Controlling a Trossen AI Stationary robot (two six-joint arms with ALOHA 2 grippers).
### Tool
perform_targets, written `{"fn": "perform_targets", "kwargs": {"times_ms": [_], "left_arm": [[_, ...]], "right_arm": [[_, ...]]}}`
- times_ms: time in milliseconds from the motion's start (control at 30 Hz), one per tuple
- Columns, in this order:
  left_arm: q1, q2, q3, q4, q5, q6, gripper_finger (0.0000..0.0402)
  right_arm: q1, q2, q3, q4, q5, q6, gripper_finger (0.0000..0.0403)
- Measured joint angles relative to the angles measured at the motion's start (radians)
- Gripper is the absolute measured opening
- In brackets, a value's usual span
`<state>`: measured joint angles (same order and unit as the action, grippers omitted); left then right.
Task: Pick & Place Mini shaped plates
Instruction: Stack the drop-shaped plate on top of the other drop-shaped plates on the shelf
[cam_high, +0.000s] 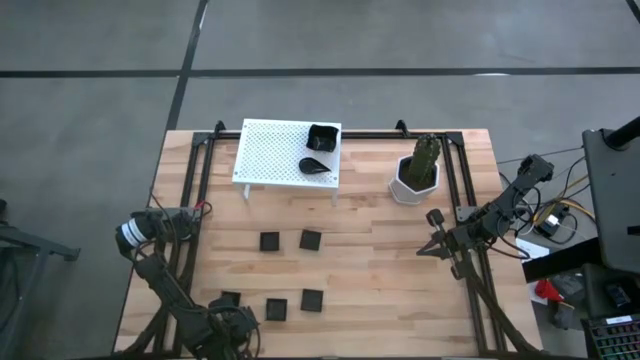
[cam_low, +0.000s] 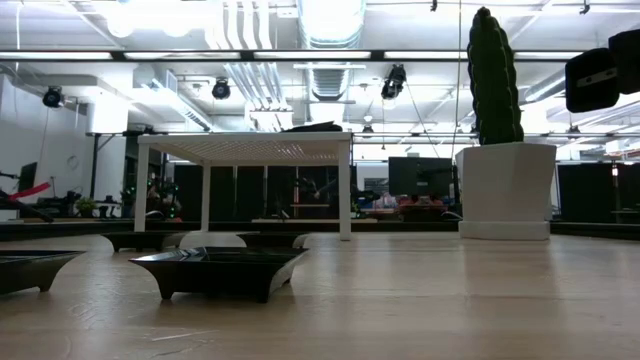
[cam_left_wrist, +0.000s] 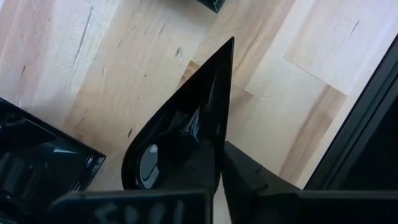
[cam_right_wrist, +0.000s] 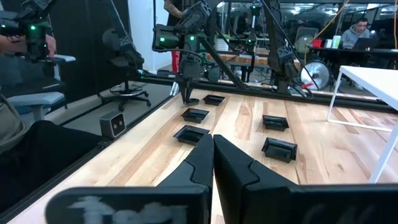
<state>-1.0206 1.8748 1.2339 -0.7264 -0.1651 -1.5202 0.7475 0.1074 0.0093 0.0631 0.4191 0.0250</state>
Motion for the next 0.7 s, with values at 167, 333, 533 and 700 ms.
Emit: {"fn": "perform_targets", "kwargs": {"times_ms": [167, 333, 533, 700], "left_arm": [[0.000, -0.001, 0.000, 0.000, 0.015, 0.001, 0.0007], [0.000, -0.013, 0.001, -0.002, 0.037, 0.001, 0.0002], [0.000, -0.032, 0.047, -0.060, 0.041, 0.008, 0.0001], [0.007, -0.047, 0.106, -0.192, 0.026, 0.036, 0.0000]], "right_arm": [[0.000, 0.000, 0.000, 0.000, 0.000, 0.000, 0.0008], [0.000, 0.000, 0.000, 0.000, 0.000, 0.000, 0.0008], [0.000, 0.000, 0.000, 0.000, 0.000, -0.001, 0.0008], [0.000, 0.000, 0.000, 0.000, 0.000, -0.002, 0.0008]]}}
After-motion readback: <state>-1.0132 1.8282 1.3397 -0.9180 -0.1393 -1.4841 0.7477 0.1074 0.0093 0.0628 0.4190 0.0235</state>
